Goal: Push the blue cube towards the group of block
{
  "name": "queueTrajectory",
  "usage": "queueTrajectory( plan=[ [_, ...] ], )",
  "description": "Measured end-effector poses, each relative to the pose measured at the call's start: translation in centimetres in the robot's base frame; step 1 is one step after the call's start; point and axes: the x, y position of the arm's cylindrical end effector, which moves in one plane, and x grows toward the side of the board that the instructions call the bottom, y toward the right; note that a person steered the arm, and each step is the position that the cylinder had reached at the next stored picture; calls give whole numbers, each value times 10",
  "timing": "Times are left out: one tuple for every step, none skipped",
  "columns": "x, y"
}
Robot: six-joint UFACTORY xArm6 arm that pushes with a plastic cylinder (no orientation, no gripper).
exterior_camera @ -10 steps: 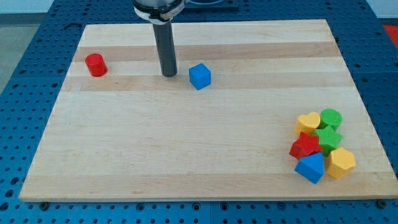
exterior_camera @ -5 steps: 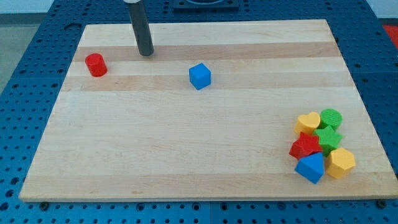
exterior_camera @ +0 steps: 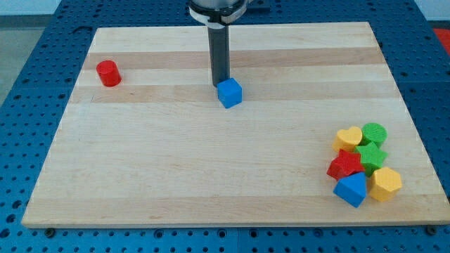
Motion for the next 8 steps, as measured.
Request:
queueTrajectory(
  plan=[
    [8, 2],
    [25, 4],
    [65, 12],
    [91, 23],
    [105, 39],
    [105, 42],
    [105, 55],
    [105, 76]
  ],
)
